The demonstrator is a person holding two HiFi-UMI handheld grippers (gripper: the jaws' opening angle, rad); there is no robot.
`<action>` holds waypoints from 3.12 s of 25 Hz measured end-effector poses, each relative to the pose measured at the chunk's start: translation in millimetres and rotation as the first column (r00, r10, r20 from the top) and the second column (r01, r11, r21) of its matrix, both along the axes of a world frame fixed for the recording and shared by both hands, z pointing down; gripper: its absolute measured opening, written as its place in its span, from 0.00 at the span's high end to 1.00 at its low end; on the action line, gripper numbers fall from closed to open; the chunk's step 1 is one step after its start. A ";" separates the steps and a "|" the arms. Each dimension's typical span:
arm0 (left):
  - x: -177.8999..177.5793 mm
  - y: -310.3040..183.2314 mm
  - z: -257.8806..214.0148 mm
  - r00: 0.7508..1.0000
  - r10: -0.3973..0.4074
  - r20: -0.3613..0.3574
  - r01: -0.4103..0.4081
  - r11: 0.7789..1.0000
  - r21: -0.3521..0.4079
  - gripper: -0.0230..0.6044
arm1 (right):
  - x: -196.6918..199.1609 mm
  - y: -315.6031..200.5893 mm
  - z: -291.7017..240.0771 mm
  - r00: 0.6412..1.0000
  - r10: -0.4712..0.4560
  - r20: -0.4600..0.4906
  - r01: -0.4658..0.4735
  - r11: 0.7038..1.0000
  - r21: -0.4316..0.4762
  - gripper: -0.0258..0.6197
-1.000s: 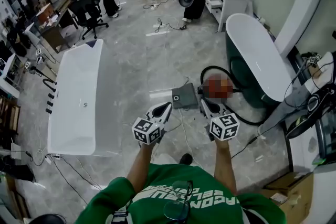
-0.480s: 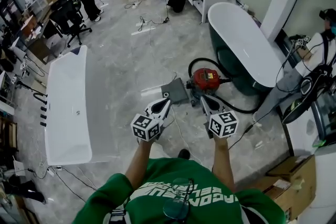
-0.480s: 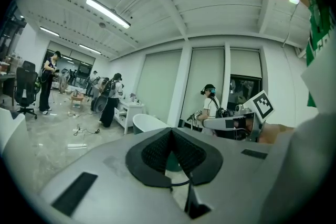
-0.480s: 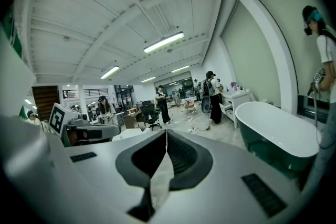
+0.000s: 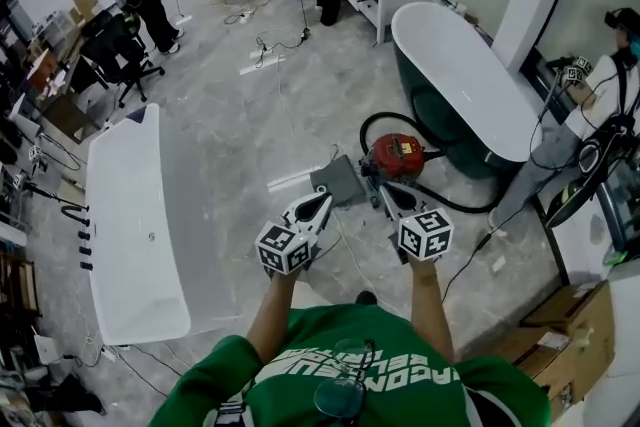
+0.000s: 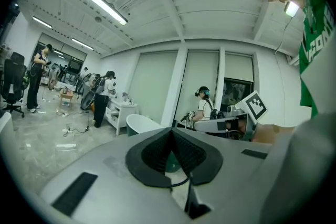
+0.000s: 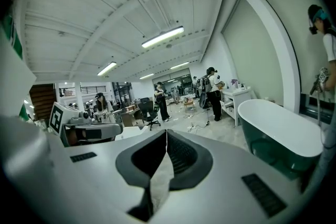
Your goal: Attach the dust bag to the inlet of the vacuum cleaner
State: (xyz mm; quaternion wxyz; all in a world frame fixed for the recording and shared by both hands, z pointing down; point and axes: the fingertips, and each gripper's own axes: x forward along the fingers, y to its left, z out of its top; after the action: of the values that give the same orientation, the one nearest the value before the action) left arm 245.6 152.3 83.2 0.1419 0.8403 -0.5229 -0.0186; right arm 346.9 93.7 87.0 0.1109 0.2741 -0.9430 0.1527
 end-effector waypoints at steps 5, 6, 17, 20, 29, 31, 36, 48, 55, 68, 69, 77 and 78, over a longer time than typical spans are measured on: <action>-59.3 -15.4 3.3 0.999 0.019 -0.029 -0.018 1.000 0.002 0.96 | -66.1 -11.0 5.9 1.000 -0.010 -0.025 0.010 1.000 -0.005 0.95; -73.7 -19.4 4.6 0.999 0.019 -0.036 -0.019 1.000 0.001 0.96 | -79.6 -14.5 7.7 1.000 -0.007 -0.030 0.007 1.000 -0.007 0.95; -218.7 -53.8 3.1 0.994 0.024 -0.107 -0.023 1.000 0.013 0.96 | -212.4 -48.0 8.3 0.994 0.008 -0.108 -0.009 1.000 -0.008 0.95; -248.1 -59.8 2.5 0.991 0.028 -0.132 -0.026 1.000 0.018 0.96 | -241.6 -51.1 7.4 0.991 0.005 -0.133 -0.005 1.000 -0.002 0.94; -312.3 -65.9 7.6 0.986 0.059 -0.155 -0.057 0.998 0.022 0.96 | -307.3 -56.5 6.2 0.987 0.037 -0.156 -0.035 0.999 0.013 0.94; -327.6 -65.4 8.3 0.986 0.062 -0.156 -0.059 0.998 0.021 0.96 | -320.2 -54.3 7.9 0.987 0.045 -0.156 -0.044 0.999 0.010 0.95; -356.2 -61.3 11.3 0.986 0.081 -0.148 -0.080 0.997 0.010 0.96 | -342.7 -49.4 15.7 0.986 0.077 -0.148 -0.079 0.997 -0.007 0.94; -390.0 -69.2 17.9 0.980 0.092 -0.177 -0.092 0.996 0.009 0.96 | -370.7 -45.0 30.6 0.979 0.082 -0.188 -0.090 0.995 -0.033 0.95; -389.5 -78.4 11.9 0.977 0.106 -0.182 -0.102 0.994 0.029 0.96 | -378.2 -55.2 31.9 0.979 0.078 -0.188 -0.085 0.996 -0.032 0.94; -385.1 -87.0 21.9 0.980 0.149 -0.131 -0.151 0.989 0.001 0.96 | -376.1 -60.1 41.7 0.981 0.108 -0.163 -0.116 0.992 -0.045 0.95; -384.1 -89.8 27.4 0.980 0.154 -0.123 -0.156 0.988 -0.008 0.96 | -374.1 -60.6 46.1 0.980 0.116 -0.159 -0.125 0.991 -0.048 0.95; -375.1 -106.5 99.6 0.979 0.168 -0.118 -0.184 0.973 -0.137 0.96 | -349.5 -49.2 120.4 0.971 0.151 -0.185 -0.179 0.973 -0.145 0.95; -373.5 -108.0 111.0 0.978 0.174 -0.117 -0.191 0.969 -0.157 0.96 | -346.7 -47.5 132.3 0.970 0.148 -0.195 -0.180 0.971 -0.160 0.95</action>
State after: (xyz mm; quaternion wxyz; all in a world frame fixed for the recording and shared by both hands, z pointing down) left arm -127.8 44.4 194.2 0.2397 0.8680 -0.4349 -0.0046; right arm 0.2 46.2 219.3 0.2073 0.3531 -0.8857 0.2187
